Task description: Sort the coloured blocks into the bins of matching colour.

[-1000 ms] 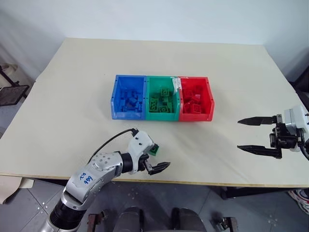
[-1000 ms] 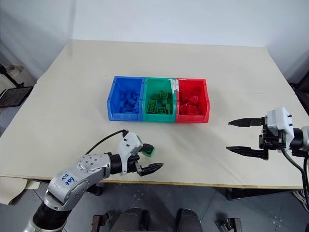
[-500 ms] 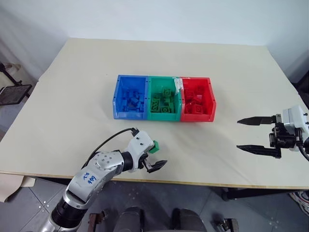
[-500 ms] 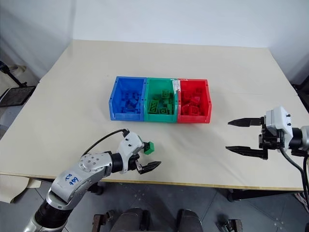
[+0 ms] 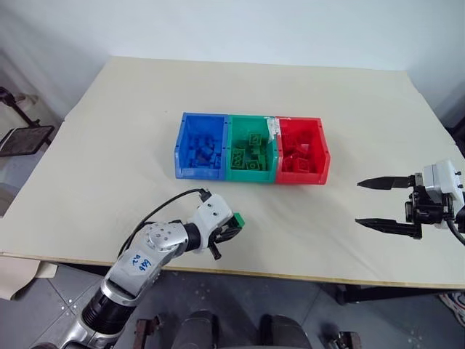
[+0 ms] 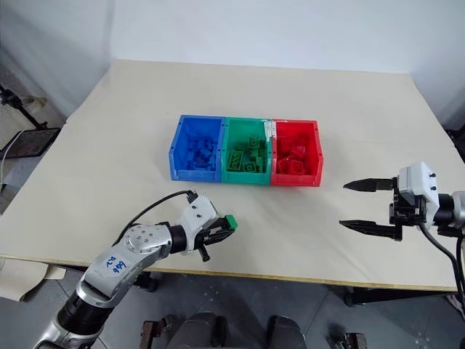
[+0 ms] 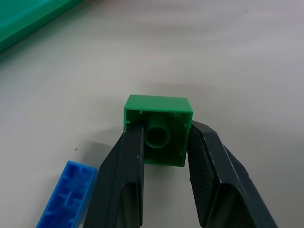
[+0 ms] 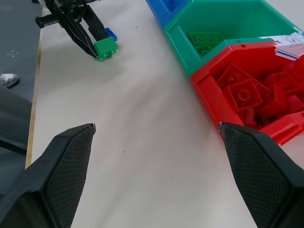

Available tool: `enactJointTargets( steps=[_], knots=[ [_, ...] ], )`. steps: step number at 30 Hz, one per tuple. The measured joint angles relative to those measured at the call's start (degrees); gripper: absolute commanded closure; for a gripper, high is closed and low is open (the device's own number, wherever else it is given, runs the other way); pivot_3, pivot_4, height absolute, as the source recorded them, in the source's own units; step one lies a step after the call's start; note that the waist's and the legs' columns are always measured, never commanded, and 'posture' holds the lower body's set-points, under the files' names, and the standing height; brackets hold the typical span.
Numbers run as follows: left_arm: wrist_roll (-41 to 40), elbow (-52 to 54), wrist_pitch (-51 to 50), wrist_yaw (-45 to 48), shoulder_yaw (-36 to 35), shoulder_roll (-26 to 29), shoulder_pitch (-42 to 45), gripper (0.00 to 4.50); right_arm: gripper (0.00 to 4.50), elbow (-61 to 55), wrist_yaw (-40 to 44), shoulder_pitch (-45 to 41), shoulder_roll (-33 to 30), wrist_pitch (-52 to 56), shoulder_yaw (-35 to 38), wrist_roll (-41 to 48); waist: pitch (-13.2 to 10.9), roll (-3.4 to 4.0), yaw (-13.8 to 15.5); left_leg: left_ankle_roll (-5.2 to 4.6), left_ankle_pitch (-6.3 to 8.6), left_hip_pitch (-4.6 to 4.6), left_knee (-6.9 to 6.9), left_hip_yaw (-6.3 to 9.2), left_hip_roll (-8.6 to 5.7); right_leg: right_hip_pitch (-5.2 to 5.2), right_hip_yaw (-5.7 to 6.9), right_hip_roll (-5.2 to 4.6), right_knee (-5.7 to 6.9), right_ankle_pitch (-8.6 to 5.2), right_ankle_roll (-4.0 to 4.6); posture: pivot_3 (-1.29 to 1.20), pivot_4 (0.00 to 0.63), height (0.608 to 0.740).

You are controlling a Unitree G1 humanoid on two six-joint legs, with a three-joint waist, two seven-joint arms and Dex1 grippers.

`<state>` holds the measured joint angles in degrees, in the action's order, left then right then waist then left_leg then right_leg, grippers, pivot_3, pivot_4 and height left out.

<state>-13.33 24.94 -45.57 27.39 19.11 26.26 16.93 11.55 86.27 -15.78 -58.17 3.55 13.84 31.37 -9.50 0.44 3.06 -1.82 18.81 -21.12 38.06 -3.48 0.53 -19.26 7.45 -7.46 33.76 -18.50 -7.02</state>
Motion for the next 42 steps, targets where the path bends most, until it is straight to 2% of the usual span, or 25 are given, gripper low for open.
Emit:
enactJointTargets(
  steps=[7,12,16,19,22,27,33,42],
  knots=[
    [-0.5,-1.4,0.9,0.5,-0.4,-4.6,2.7,3.6,0.12,-0.4,-0.8,0.7,0.0,0.0,0.1,0.0,0.0,-0.01,-0.1,-0.05,0.03,-0.05,0.03,-0.02,0.02,-0.02,0.06,0.03,-0.01,0.01,-0.01,0.0,0.15,0.74],
    [0.2,-4.9,3.9,-4.0,-5.3,-11.4,13.0,3.6,0.12,-0.6,-1.3,0.8,0.0,0.0,0.2,0.0,0.0,-0.03,-0.1,-0.05,0.03,-0.03,0.05,-0.06,0.01,-0.01,0.14,0.06,0.0,0.02,-0.05,0.0,0.15,0.74],
    [3.9,-15.2,9.4,-7.9,-7.4,-13.5,19.6,3.6,0.12,-0.6,-2.1,0.6,1.0,-0.1,1.5,0.3,0.0,-0.03,-0.1,-0.05,0.02,-0.02,0.04,-0.2,0.02,-0.08,0.35,0.15,0.02,0.03,-0.07,0.0,0.15,0.74],
    [6.5,-27.3,15.2,-9.0,-7.9,-14.8,25.6,2.59,0.12,-0.9,-3.8,0.2,2.0,0.0,3.4,0.9,0.0,-0.07,-0.1,-0.06,0.02,-0.02,0.05,-0.24,0.01,-0.13,0.35,0.16,0.07,0.05,-0.1,0.0,0.15,0.74],
    [8.3,-39.6,22.1,-9.8,-9.1,-16.5,31.7,1.64,0.12,-1.8,-9.0,-1.8,4.7,2.5,5.2,2.5,-0.1,-0.14,-0.1,-0.06,0.02,-0.05,0.04,-0.27,0.01,-0.2,0.34,0.17,0.09,0.06,-0.12,0.0,0.15,0.74],
    [10.2,-50.7,28.8,-10.0,-9.3,-17.4,34.5,0.04,0.12,-3.2,-13.7,-2.5,6.4,5.8,7.1,4.4,-0.1,-0.15,-0.1,-0.06,0.02,-0.06,0.0,-0.26,0.0,-0.25,0.36,0.17,0.11,0.07,-0.15,0.0,0.15,0.74],
    [11.3,-54.5,33.9,-8.5,-9.4,-18.3,35.4,0.01,0.12,-4.0,-15.2,-2.2,7.4,6.6,7.2,4.5,-0.1,-0.16,-0.1,-0.06,0.02,-0.09,0.01,-0.27,-0.03,-0.26,0.34,0.16,0.1,0.1,-0.2,0.0,0.15,0.74],
    [11.2,-46.7,31.5,-4.3,-9.8,-16.5,32.6,0.01,0.12,-2.0,-14.1,-5.7,7.4,6.5,6.5,3.8,-0.1,-0.15,-0.2,-0.06,0.02,-0.07,0.02,-0.31,0.02,-0.28,0.3,0.2,0.11,0.1,-0.2,0.0,0.15,0.74]
  ],
)
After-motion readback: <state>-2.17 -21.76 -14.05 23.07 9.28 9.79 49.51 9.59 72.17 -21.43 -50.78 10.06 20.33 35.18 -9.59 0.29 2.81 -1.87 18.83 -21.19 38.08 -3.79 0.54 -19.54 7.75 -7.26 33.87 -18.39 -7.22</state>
